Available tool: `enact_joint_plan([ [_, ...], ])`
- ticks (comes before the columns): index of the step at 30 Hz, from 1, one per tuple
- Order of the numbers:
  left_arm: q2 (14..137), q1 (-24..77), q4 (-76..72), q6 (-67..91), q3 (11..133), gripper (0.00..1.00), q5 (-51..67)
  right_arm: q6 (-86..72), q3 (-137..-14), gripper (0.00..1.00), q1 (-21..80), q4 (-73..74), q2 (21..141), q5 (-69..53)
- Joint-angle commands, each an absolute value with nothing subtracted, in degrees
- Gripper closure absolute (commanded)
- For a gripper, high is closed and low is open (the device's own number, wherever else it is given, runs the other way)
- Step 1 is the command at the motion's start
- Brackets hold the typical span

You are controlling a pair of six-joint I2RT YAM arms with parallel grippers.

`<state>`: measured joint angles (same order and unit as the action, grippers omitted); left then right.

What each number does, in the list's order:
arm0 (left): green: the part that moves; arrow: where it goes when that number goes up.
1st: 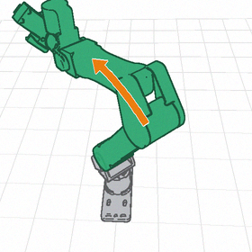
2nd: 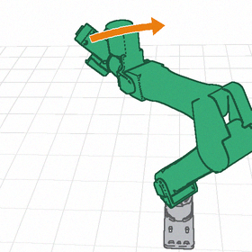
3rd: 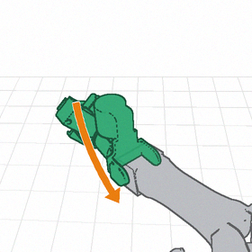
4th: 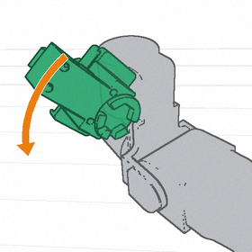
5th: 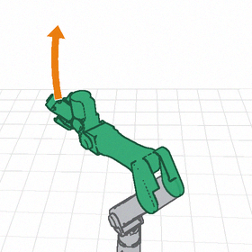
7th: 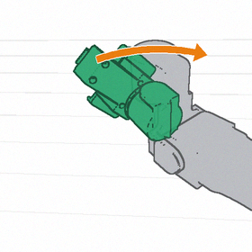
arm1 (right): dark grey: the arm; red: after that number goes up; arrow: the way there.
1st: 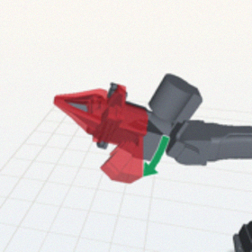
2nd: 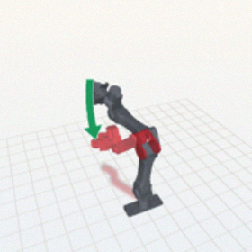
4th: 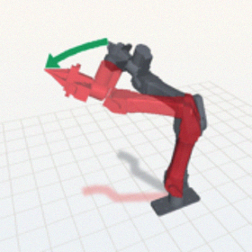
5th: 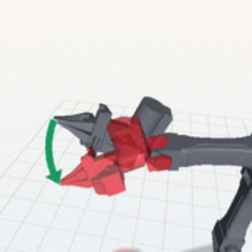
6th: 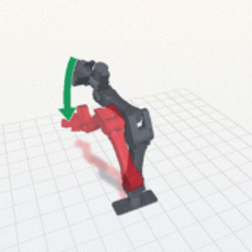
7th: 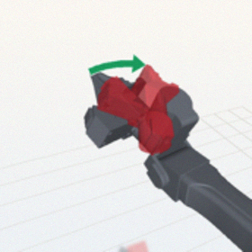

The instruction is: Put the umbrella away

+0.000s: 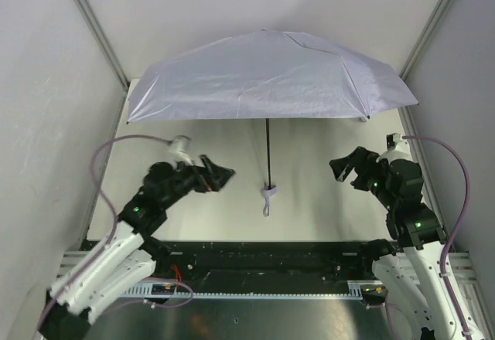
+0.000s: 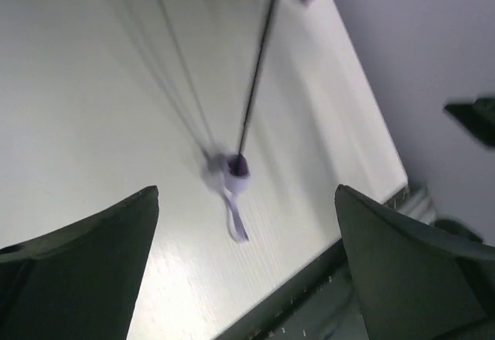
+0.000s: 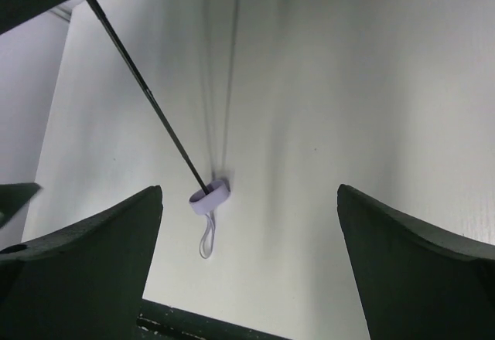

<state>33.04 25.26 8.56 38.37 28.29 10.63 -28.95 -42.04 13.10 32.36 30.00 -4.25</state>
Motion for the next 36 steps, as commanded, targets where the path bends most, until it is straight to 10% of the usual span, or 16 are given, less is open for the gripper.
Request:
enact_joint_plan([
  [1, 46.3, 41.5, -3.4, 34.1, 33.4, 0.00, -0.9, -26.5, -41.9, 0.01, 12.6, 27.1, 29.6, -9.2],
  [13, 76.0, 46.9, -29.6, 35.5, 40.7, 0.01, -0.9, -24.4, -41.8, 0.01, 12.7, 29.2, 28.6, -17.7],
  [24, 94.0, 46.5, -31.4, 33.9, 53.1, 0.04, -6.8, -24.4, -41.7, 0.01, 12.7, 29.2, 29.8, -16.6],
  [32, 101.1, 45.3, -31.4, 29.7, 59.5, 0.26, -6.9, -25.9, -40.3, 0.01, 16.1, 20.9, 38.7, -20.2],
  [36, 102.1, 44.8, -31.4, 29.7, 59.3, 0.19, -9.6, -28.8, -40.3, 0.01, 19.1, 16.9, 41.4, -18.7],
])
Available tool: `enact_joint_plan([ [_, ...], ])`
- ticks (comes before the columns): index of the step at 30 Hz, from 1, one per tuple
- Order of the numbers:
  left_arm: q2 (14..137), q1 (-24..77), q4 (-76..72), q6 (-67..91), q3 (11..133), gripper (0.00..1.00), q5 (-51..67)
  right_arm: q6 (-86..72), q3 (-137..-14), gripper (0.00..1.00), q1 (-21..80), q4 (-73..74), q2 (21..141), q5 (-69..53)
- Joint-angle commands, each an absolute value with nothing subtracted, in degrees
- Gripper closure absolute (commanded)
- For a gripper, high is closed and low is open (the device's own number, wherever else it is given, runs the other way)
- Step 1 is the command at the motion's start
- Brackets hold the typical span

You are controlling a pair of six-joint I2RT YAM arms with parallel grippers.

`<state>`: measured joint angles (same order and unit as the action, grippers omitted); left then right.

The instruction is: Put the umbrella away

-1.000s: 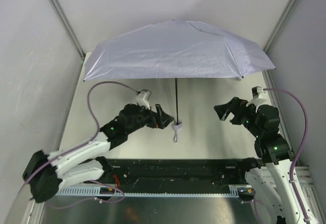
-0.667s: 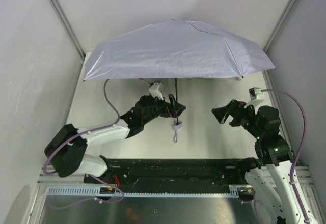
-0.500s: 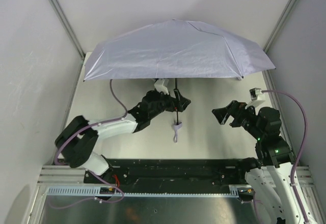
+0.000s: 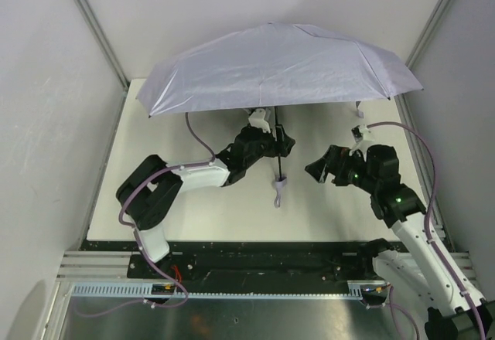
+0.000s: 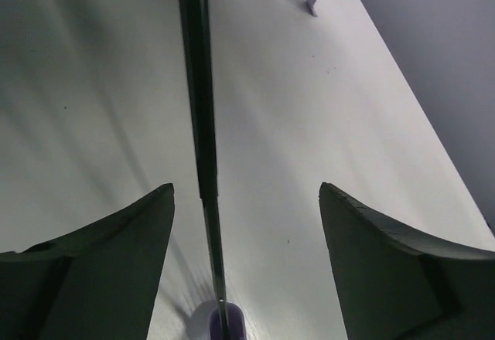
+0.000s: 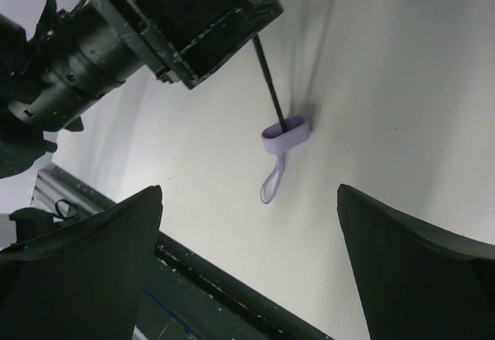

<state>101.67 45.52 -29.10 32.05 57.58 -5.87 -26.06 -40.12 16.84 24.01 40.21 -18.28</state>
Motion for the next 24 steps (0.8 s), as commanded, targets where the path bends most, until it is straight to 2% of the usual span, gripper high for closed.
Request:
enact_joint_plan([
  [1, 102.2, 44.7, -31.4, 30.0, 58.9, 0.15, -10.6, -29.4, -40.3, 0.01, 19.5, 16.6, 41.6, -18.3],
  [3, 102.7, 44.5, -31.4, 30.1, 58.7, 0.11, -11.1, -30.3, -40.3, 0.01, 20.2, 16.6, 41.8, -16.9],
  [6, 104.5, 43.4, -31.9, 31.1, 59.7, 0.11, -7.9, -30.7, -40.3, 0.01, 20.5, 17.4, 41.6, -14.3],
  [12, 107.2, 41.4, -34.6, 31.1, 62.5, 0.28, 0.2, -33.1, -40.3, 0.01, 20.6, 17.1, 40.5, -10.4],
  [17, 107.6, 41.3, -34.8, 29.0, 64.3, 0.60, 4.3, -38.3, -40.3, 0.01, 20.1, 11.4, 41.8, -12.2],
  [21, 104.6, 41.3, -34.7, 27.3, 63.1, 0.93, 7.5, -41.3, -40.9, 0.01, 19.8, 6.4, 43.7, -15.7],
  [24, 98.9, 41.3, -34.5, 27.2, 59.6, 0.99, 10.6, -40.9, -41.9, 0.01, 19.7, 6.9, 44.3, -16.7],
])
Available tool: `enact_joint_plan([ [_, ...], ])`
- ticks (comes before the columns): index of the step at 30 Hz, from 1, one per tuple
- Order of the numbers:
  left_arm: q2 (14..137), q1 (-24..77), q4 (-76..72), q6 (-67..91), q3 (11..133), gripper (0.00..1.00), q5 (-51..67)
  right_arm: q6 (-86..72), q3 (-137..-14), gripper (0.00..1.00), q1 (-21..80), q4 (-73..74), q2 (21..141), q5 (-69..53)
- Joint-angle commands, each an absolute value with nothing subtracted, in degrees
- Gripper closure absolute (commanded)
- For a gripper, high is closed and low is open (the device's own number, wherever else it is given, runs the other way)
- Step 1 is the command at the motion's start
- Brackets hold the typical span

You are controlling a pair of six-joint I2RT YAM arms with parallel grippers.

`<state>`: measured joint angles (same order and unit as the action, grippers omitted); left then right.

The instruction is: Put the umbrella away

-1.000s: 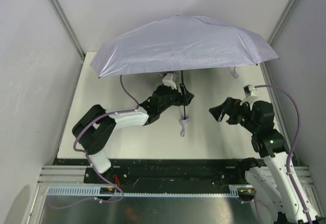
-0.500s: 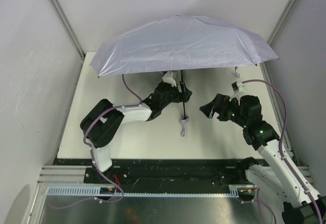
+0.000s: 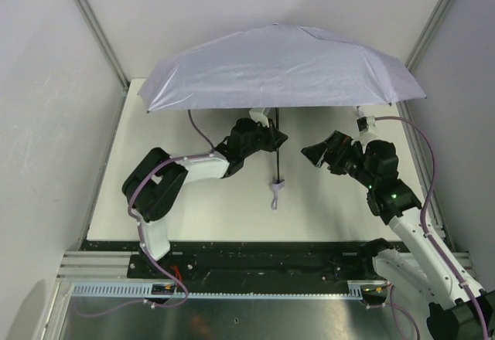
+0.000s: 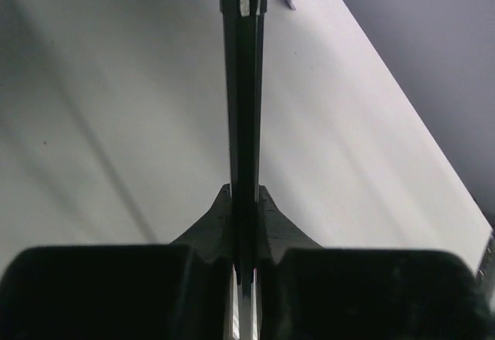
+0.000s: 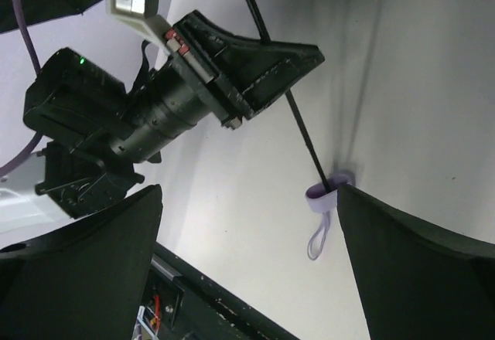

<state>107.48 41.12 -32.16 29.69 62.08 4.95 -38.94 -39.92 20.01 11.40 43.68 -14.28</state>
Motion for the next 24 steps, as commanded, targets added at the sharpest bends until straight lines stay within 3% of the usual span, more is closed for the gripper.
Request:
enact_joint_plan([
  [1, 96.7, 41.3, -34.4, 27.6, 58.3, 1.00, 12.0, -40.7, -42.1, 0.01, 19.7, 7.4, 44.2, -16.4],
  [11, 79.1, 44.0, -33.0, 39.7, 47.6, 1.00, 22.9, -46.8, -50.0, 0.09, 24.3, 0.1, 50.9, -10.9],
  [16, 72.7, 48.3, -25.3, 41.3, 45.7, 1.00, 12.5, -43.9, -60.7, 0.12, 31.4, 2.4, 58.5, 4.2],
  [24, 67.7, 56.0, -7.3, 36.5, 50.8, 1.00, -12.8, -36.9, -72.3, 0.15, 36.9, 1.6, 67.8, 13.4],
])
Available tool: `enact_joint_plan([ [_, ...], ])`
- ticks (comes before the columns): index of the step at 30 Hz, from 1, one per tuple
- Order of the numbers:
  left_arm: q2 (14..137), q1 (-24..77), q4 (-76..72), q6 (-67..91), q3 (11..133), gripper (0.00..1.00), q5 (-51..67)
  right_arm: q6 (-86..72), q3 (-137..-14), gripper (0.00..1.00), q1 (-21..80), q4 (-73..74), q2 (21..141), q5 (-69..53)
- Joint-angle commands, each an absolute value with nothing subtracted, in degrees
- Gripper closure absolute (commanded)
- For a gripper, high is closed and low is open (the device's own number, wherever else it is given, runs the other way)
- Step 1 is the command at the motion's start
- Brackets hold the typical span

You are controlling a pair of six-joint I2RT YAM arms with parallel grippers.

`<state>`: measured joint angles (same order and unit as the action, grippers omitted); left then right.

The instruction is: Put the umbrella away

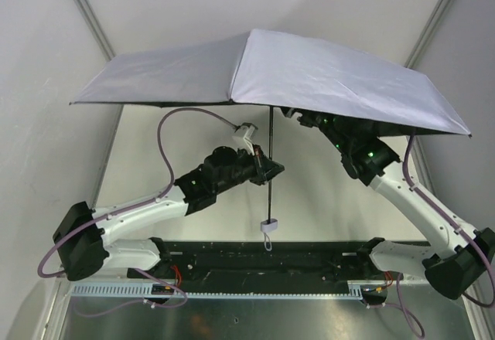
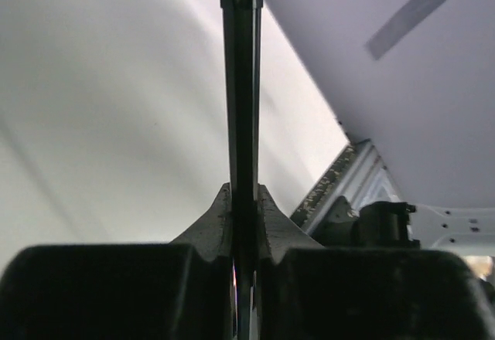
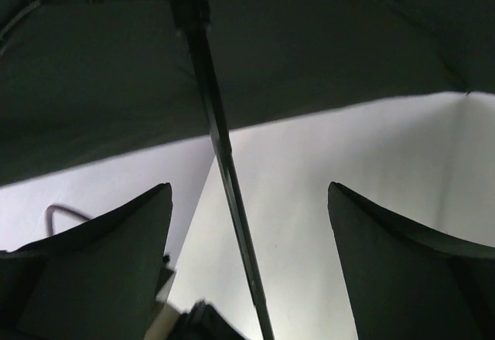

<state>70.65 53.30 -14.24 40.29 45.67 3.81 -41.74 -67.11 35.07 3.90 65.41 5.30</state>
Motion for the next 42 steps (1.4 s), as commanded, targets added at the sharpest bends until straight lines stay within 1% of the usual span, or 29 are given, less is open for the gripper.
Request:
enact_joint_plan([
  [1, 67.9, 56.8, -5.8, 36.1, 51.5, 1.00, -15.0, -36.2, -73.4, 0.15, 37.1, 1.9, 68.5, 14.7],
  [4, 68.5, 58.4, -4.3, 35.6, 52.2, 1.00, -18.5, -35.7, -75.7, 0.18, 37.0, 2.6, 70.2, 17.4],
  [8, 69.5, 59.7, -4.1, 35.0, 52.7, 1.00, -20.2, -36.4, -76.8, 0.21, 36.8, 0.8, 72.0, 16.3],
  [15, 69.8, 59.9, -6.4, 34.9, 52.4, 1.00, -16.5, -39.3, -76.0, 0.23, 36.4, 3.7, 73.0, 10.4],
  [21, 71.2, 59.9, -6.2, 35.2, 52.8, 1.00, -16.3, -37.5, -73.9, 0.29, 38.7, 2.0, 74.1, 9.6],
  [24, 71.9, 60.1, -4.7, 35.6, 53.4, 1.00, -17.7, -36.5, -73.8, 0.35, 39.6, 1.0, 75.7, 10.3],
  [28, 71.8, 60.2, -3.3, 35.7, 53.6, 1.00, -19.5, -35.8, -73.8, 0.38, 40.1, -0.8, 77.1, 10.1],
  [30, 71.5, 60.3, -2.8, 35.0, 53.6, 1.00, -19.7, -35.8, -73.8, 0.42, 39.7, -1.1, 77.7, 9.6],
  [31, 71.4, 60.4, -2.6, 34.5, 53.7, 1.00, -19.8, -35.8, -73.8, 0.44, 39.3, -1.1, 78.0, 9.0],
  [33, 71.2, 60.5, -2.0, 33.5, 54.1, 1.00, -19.6, -36.1, -73.8, 0.57, 38.2, -1.3, 78.4, 7.2],
  [34, 71.1, 60.5, -1.5, 33.3, 54.2, 1.00, -19.5, -36.5, -73.8, 0.65, 37.5, -1.4, 78.6, 5.8],
  [36, 70.9, 60.6, -0.8, 32.7, 54.7, 1.00, -18.7, -37.5, -73.7, 0.87, 35.8, -2.5, 79.1, 2.3],
  [37, 70.7, 60.6, -0.6, 32.4, 55.0, 1.00, -18.1, -38.1, -73.7, 0.93, 35.0, -3.3, 79.2, -0.4],
  [38, 70.4, 60.6, 0.6, 32.3, 55.2, 1.00, -17.4, -38.7, -73.7, 0.97, 34.1, -4.3, 79.2, -3.6],
  [39, 69.9, 60.5, 1.5, 32.2, 55.4, 0.92, -16.5, -39.3, -73.4, 0.98, 33.1, -6.0, 79.2, -6.9],
  [40, 69.0, 60.4, 2.1, 32.1, 55.3, 0.80, -15.4, -40.2, -72.7, 0.99, 32.1, -8.3, 78.7, -10.2],
  [42, 66.5, 59.7, 2.6, 32.9, 54.0, 0.48, -13.0, -43.8, -70.5, 1.00, 30.0, -15.0, 77.6, -17.0],
])
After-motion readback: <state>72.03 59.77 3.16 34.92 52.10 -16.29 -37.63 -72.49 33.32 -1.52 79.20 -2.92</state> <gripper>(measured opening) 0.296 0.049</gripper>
